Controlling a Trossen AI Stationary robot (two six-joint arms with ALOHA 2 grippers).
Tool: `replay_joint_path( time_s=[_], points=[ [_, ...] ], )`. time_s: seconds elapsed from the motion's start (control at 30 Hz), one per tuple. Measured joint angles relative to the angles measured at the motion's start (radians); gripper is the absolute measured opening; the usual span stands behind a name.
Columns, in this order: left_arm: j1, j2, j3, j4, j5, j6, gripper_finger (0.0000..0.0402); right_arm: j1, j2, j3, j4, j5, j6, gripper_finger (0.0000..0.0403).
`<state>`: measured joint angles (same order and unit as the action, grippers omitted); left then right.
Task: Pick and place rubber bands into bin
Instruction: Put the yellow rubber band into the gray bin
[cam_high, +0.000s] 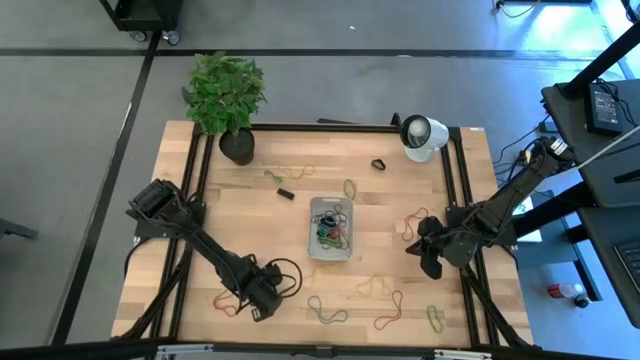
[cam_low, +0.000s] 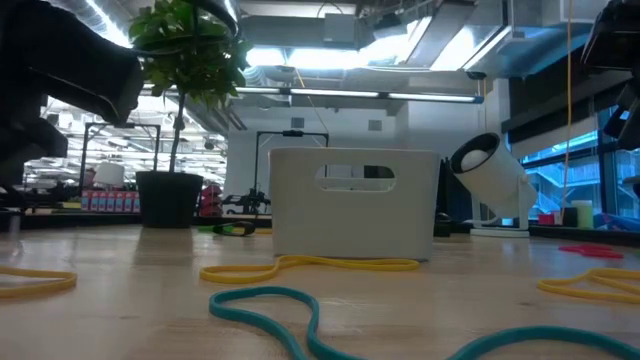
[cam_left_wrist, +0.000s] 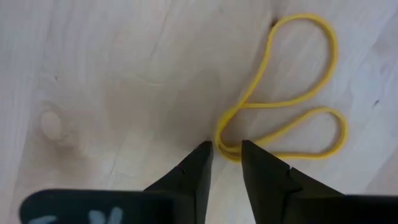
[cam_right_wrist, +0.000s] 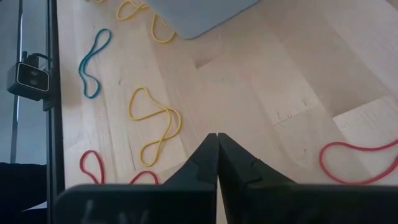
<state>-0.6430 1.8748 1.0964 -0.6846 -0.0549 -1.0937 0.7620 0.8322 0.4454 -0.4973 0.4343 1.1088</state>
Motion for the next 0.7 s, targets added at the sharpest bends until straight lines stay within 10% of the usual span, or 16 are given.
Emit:
replay_joint_path(
  time_s=[0.23,0.7],
  points=[
    [0.003,0.0,-0.002,-0.011,0.009,-0.153,0.0008,0.0,0.0,0.0,0.0,0.0,0.004,0.0006],
    [0.003,0.009,0.247,-0.282,-0.088,-0.06,0.0002,-0.001,0.001,0.0,0.001,0.036,0.004,0.0008]
  ],
)
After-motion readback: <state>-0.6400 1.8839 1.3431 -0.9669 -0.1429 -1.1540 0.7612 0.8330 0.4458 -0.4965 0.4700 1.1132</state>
